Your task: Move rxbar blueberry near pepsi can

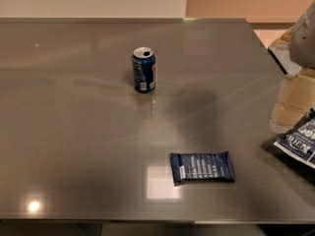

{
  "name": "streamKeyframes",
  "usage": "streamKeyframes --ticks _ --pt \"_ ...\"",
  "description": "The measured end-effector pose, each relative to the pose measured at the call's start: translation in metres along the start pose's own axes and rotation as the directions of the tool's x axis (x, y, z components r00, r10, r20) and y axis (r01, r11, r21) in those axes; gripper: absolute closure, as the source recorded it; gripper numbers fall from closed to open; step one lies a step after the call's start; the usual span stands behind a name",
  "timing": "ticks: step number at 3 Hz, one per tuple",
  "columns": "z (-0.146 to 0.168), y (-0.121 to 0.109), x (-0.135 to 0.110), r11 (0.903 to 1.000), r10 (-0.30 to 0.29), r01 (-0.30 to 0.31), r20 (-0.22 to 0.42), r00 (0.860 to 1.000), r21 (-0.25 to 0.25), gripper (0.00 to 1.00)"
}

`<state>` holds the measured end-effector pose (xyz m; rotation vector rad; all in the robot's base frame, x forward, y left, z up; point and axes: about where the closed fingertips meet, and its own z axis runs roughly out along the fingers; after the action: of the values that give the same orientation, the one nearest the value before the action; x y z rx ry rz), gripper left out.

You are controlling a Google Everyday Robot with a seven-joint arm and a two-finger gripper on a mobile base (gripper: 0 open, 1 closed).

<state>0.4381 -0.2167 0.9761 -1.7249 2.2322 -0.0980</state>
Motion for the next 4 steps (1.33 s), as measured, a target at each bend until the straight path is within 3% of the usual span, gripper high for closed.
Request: streamKeyframes --ticks 2,4 --pt "0.001 0.012 -0.007 0.9993 -0.030 0.031 0.030 0.999 -0.022 0.00" --pt "0.017 0.055 -0.019 0.9889 -0.128 0.135 0.115 0.985 -0.062 0.00"
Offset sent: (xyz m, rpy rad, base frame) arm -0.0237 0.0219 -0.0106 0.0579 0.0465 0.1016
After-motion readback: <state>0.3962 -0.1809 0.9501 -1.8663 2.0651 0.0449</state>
